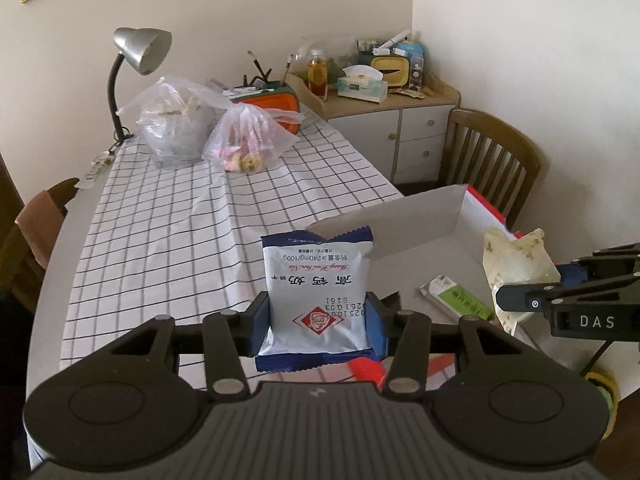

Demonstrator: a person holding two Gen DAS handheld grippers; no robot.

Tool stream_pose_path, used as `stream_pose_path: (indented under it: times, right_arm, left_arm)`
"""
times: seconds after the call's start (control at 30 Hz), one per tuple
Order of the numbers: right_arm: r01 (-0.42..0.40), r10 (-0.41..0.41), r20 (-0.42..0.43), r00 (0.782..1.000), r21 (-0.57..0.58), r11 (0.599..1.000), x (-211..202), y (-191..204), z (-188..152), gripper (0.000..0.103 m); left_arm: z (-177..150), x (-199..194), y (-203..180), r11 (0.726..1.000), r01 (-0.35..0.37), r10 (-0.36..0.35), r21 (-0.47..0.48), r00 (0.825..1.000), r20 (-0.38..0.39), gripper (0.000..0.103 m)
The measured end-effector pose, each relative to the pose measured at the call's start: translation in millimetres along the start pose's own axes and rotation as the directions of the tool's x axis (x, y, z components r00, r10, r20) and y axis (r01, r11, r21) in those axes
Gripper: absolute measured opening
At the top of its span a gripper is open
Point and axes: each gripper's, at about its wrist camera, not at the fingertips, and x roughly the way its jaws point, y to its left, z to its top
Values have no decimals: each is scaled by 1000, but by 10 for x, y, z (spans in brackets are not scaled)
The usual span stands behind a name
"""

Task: Organize snacks
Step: 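Carry both held packets up and over to the red box, then lower both packets into the red box and open both tools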

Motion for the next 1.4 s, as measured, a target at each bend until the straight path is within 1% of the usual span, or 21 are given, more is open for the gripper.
stream_pose_path:
  times: [0.2,0.37,0.6,0.7,0.77,0.9,1.0,1.1,1.23,1.3,1.4]
  right_arm:
    - [11,-11,-27,1000,-16,1000,180,-321,108,36]
    - [9,-13,-60,998,-61,998,381,-514,184,36]
    - [-8,-4,-135,991,-87,996,740,-778,265,36]
    - [-7,-10,-168,986,-102,995,916,-839,275,36]
    - [-12,-9,-190,982,-106,994,1025,-880,290,36]
    - [-28,2,-234,972,-108,994,1227,-930,293,36]
    - [-42,7,-269,963,-126,991,1357,-933,276,36]
    - [-57,10,-291,957,-154,986,1439,-891,258,36]
    - [-74,14,-314,949,-181,981,1504,-846,209,37]
    - [-79,13,-327,945,-189,979,1532,-841,175,37]
    - [-83,13,-341,940,-192,978,1561,-845,146,37]
  left_arm:
    - [141,278,-278,1000,3,-3,3,999,-32,48]
    - [232,584,-468,1000,1,-2,-5,997,-75,48]
    - [297,1020,-674,1000,-11,10,-5,989,-146,48]
    - [318,1213,-736,1000,-16,14,-7,982,-186,48]
    - [324,1339,-788,999,-34,34,1,978,-206,48]
    - [315,1539,-868,999,-51,50,3,969,-243,48]
    - [304,1671,-928,999,-49,50,10,961,-270,48]
    - [280,1787,-985,999,-42,47,24,953,-301,48]
    - [210,1928,-1037,998,-34,48,46,936,-348,48]
    - [191,1992,-1044,999,-29,42,41,928,-371,48]
    - [160,2054,-1050,999,-32,43,36,920,-390,48]
